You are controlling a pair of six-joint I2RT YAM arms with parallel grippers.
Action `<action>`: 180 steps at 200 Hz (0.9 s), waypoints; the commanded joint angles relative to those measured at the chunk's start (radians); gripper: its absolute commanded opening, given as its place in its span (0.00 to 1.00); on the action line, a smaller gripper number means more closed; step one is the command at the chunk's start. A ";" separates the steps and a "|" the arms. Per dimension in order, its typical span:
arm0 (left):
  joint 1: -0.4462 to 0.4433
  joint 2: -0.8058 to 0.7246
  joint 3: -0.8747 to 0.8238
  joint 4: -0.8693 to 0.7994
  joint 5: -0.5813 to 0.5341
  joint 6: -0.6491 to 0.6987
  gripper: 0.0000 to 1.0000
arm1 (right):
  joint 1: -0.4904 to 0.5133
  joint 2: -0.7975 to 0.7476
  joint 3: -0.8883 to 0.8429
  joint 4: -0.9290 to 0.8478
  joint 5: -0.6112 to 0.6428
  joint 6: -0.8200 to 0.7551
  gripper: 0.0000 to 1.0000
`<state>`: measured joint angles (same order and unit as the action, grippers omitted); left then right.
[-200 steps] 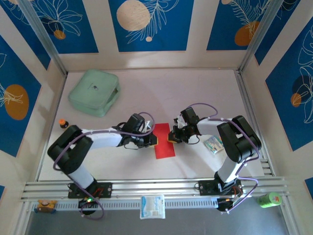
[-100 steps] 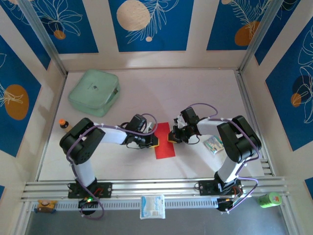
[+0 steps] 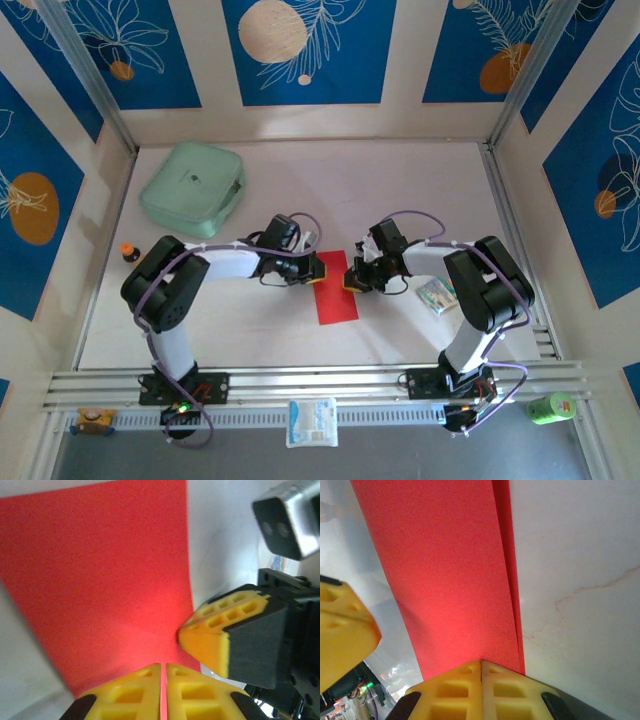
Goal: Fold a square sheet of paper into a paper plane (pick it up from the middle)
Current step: First fold the square sheet of paper in half at the center of the table.
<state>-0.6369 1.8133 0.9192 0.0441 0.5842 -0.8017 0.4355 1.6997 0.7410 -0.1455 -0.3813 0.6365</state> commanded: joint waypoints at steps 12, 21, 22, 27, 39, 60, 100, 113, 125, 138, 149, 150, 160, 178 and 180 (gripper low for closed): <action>0.019 0.056 -0.017 -0.008 -0.002 0.030 0.12 | -0.002 0.032 -0.040 -0.114 0.081 0.006 0.00; 0.021 0.066 -0.019 -0.015 -0.013 0.033 0.12 | -0.003 0.034 -0.039 -0.114 0.081 0.006 0.00; 0.021 0.068 -0.020 -0.015 -0.013 0.033 0.12 | -0.002 0.033 -0.039 -0.114 0.081 0.005 0.00; 0.020 0.074 -0.021 -0.012 -0.015 0.035 0.12 | -0.003 0.031 -0.040 -0.114 0.080 0.005 0.00; 0.020 0.085 -0.030 -0.004 -0.018 0.032 0.12 | -0.003 0.030 -0.042 -0.114 0.080 0.006 0.00; 0.022 0.086 -0.034 -0.006 -0.021 0.032 0.12 | -0.003 0.028 -0.043 -0.114 0.081 0.005 0.00; 0.032 0.028 0.024 -0.042 0.002 0.039 0.14 | -0.003 0.028 -0.041 -0.114 0.079 0.003 0.00; 0.040 0.024 0.052 -0.058 0.014 0.047 0.14 | -0.003 0.026 -0.043 -0.114 0.078 0.003 0.00; 0.047 0.031 0.075 -0.070 0.014 0.062 0.15 | -0.003 0.026 -0.043 -0.111 0.076 0.003 0.00; 0.057 0.048 0.092 -0.078 0.004 0.079 0.15 | -0.003 0.026 -0.042 -0.112 0.074 0.003 0.00; 0.069 0.068 0.100 -0.065 0.005 0.084 0.14 | -0.003 0.026 -0.042 -0.112 0.074 0.004 0.00; 0.071 0.070 0.101 -0.063 0.005 0.084 0.15 | -0.003 0.027 -0.043 -0.111 0.074 0.004 0.00; 0.081 0.091 0.109 -0.048 0.010 0.083 0.14 | -0.004 0.027 -0.043 -0.111 0.074 0.004 0.00; 0.099 0.128 0.125 -0.042 0.003 0.085 0.14 | -0.003 0.025 -0.043 -0.112 0.071 0.004 0.00; 0.101 0.130 0.125 -0.042 0.004 0.085 0.14 | -0.002 0.025 -0.044 -0.112 0.071 0.003 0.00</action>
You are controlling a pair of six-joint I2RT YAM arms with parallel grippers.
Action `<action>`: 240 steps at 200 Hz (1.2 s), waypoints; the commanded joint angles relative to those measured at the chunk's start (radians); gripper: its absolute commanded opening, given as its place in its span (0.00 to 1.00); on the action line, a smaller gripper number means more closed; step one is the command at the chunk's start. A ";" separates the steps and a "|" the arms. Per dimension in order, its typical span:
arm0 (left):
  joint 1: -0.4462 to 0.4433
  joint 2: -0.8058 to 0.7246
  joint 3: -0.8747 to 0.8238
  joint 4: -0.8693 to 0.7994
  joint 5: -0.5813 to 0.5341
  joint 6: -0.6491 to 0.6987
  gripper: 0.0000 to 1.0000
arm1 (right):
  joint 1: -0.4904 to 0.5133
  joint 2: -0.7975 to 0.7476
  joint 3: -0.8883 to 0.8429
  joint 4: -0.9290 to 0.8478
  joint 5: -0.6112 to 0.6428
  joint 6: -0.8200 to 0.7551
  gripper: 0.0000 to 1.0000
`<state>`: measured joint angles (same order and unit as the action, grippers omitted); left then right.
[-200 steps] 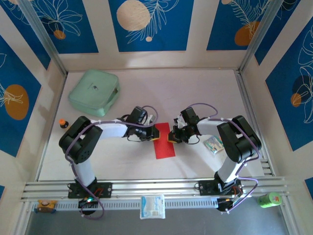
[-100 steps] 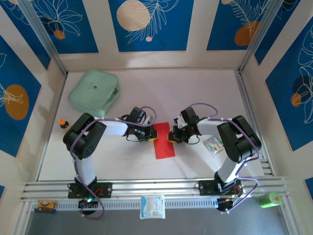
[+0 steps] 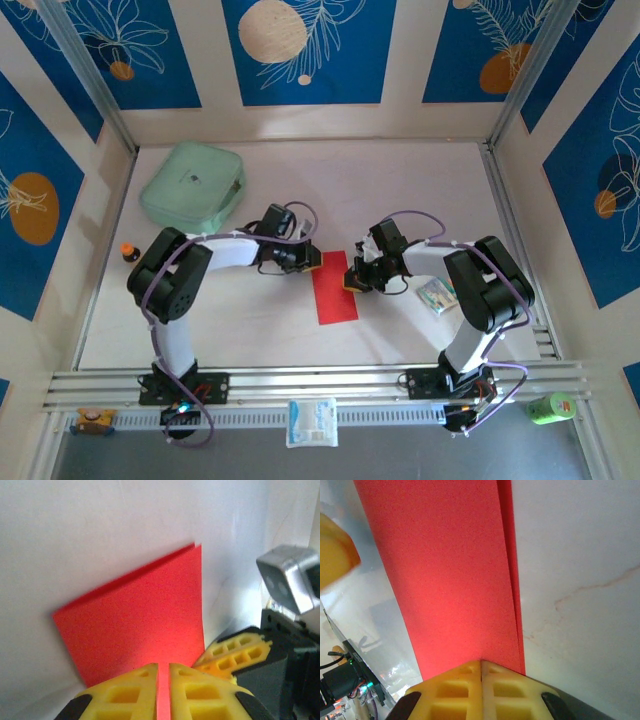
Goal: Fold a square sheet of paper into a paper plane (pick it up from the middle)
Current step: First fold the square sheet of paper in half at the center of the table.
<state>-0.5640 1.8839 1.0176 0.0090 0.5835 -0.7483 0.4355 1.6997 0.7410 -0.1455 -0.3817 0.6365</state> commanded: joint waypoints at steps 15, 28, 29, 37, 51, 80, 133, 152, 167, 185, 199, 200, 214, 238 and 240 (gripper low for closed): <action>0.042 0.080 0.029 0.004 0.005 0.028 0.14 | -0.003 0.019 -0.046 -0.114 0.073 0.005 0.00; 0.051 0.087 0.027 0.010 -0.008 0.023 0.13 | -0.003 0.016 -0.048 -0.114 0.073 0.005 0.00; 0.051 0.086 0.027 0.010 -0.010 0.022 0.13 | -0.003 0.015 -0.049 -0.114 0.073 0.005 0.00; 0.055 0.083 0.023 0.011 -0.028 0.015 0.13 | -0.003 0.015 -0.049 -0.114 0.073 0.005 0.00; 0.060 0.077 0.021 0.010 -0.064 -0.002 0.12 | -0.003 0.015 -0.049 -0.114 0.073 0.003 0.00; 0.064 0.073 0.041 -0.008 -0.128 -0.034 0.11 | -0.002 0.015 -0.049 -0.110 0.062 0.000 0.00; 0.064 0.080 0.136 -0.113 -0.225 -0.097 0.08 | 0.001 0.006 -0.056 -0.086 0.024 -0.014 0.00; 0.062 0.083 0.179 -0.173 -0.228 -0.094 0.08 | 0.004 -0.001 -0.055 -0.086 0.024 -0.015 0.00; 0.059 0.064 0.190 -0.201 -0.231 -0.085 0.08 | 0.004 -0.003 -0.052 -0.088 0.028 -0.015 0.00; 0.045 0.013 0.179 -0.202 -0.237 -0.074 0.09 | 0.006 -0.009 -0.044 -0.089 0.022 -0.011 0.00; 0.030 -0.018 0.169 -0.182 -0.201 -0.059 0.09 | 0.007 -0.030 -0.037 -0.093 0.020 -0.005 0.01; 0.028 -0.019 0.169 -0.181 -0.197 -0.057 0.10 | 0.007 -0.032 -0.037 -0.093 0.019 -0.005 0.01; 0.005 -0.036 0.152 -0.160 -0.155 -0.035 0.10 | 0.006 -0.073 -0.033 -0.092 0.000 0.001 0.04; -0.034 -0.031 0.124 -0.141 -0.097 -0.006 0.10 | -0.001 -0.173 -0.037 -0.094 -0.005 0.033 0.15; -0.036 -0.029 0.120 -0.140 -0.095 -0.005 0.10 | -0.002 -0.183 -0.039 -0.095 -0.005 0.037 0.16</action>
<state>-0.5575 1.8729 1.1748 -0.1383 0.4095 -0.8013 0.4362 1.6218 0.7120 -0.1959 -0.3813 0.6456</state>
